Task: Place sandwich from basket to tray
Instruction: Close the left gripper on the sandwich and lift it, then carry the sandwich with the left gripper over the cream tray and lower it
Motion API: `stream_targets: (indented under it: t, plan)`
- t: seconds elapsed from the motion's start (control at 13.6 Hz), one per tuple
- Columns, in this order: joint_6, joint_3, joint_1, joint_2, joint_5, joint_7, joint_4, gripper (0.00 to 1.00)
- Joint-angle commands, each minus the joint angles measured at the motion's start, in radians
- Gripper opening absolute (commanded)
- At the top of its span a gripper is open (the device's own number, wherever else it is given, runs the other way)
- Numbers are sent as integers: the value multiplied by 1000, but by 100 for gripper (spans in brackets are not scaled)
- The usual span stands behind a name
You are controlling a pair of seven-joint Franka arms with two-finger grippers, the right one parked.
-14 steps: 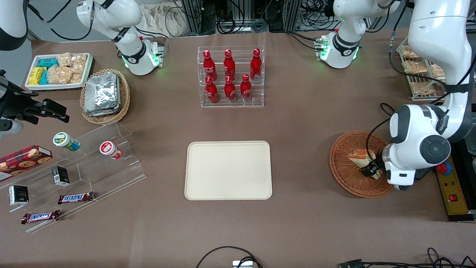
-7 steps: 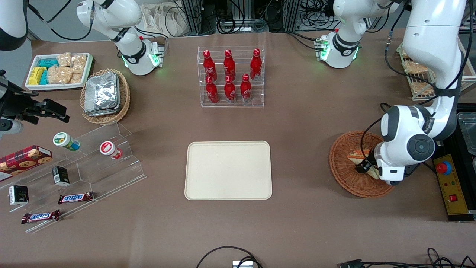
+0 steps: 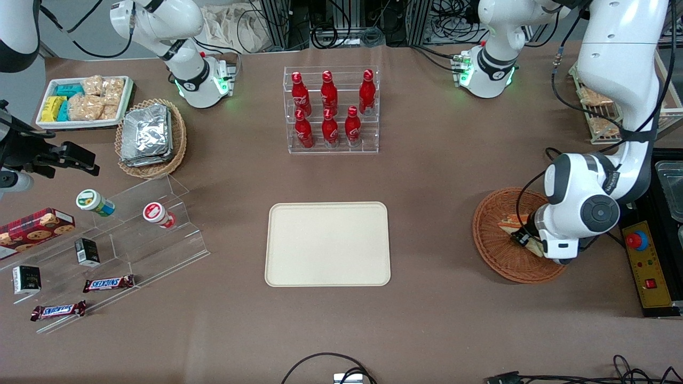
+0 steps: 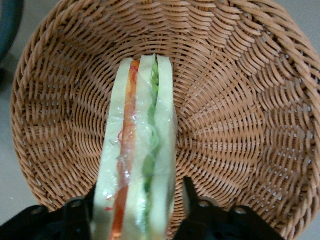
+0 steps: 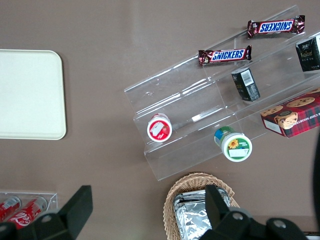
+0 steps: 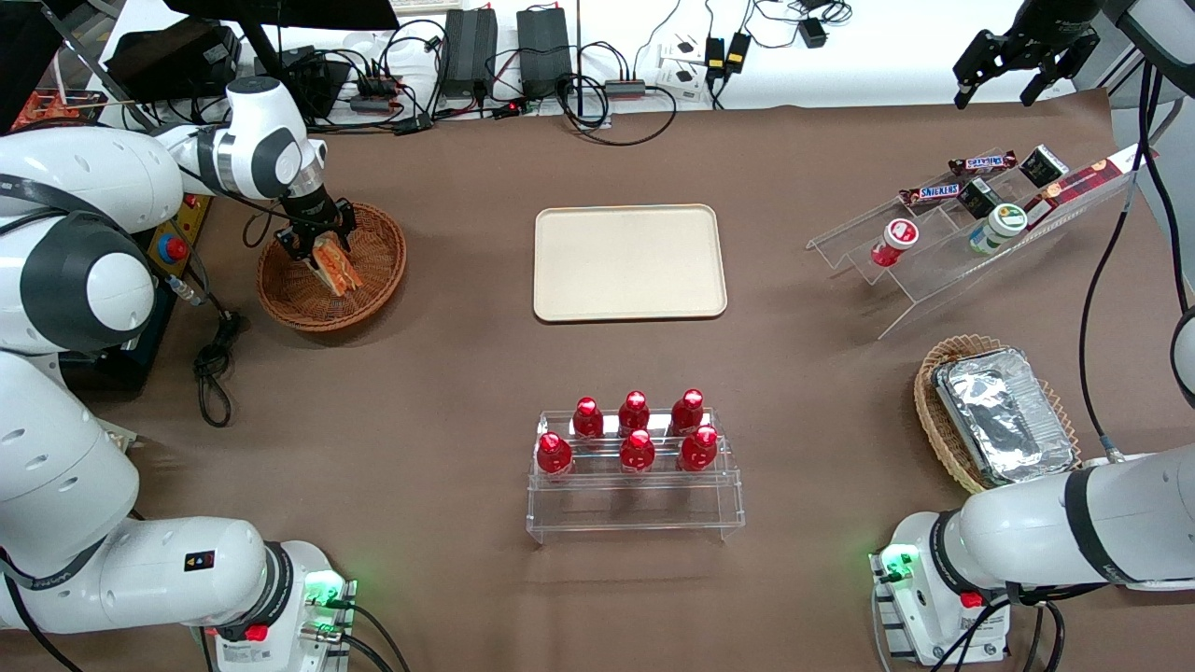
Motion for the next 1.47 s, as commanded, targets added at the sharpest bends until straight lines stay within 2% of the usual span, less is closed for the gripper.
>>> stream_targets:
  t: [0.0, 0.22, 0.44, 0.59, 0.66, 0.74, 0.88, 0.96, 1.11, 1.4]
  plan:
    - [-5, 0, -26, 10, 15, -48, 50, 0]
    - [-123, -17, -28, 2, 13, -28, 143, 0]
    - [-322, -167, -26, 22, 12, 27, 346, 0]
    - [-309, -296, -28, 71, 9, 33, 435, 0]
    - [-294, -380, -32, 138, 18, 32, 514, 0]
    - [-286, -413, -85, 216, 48, 32, 601, 0]
    - [-231, -409, -228, 350, 88, 33, 741, 0]
    - [-165, -399, -282, 396, 124, 32, 757, 0]
    - [-47, -395, -322, 477, 142, 39, 753, 0]
    - [-36, -395, -331, 535, 144, 240, 712, 0]
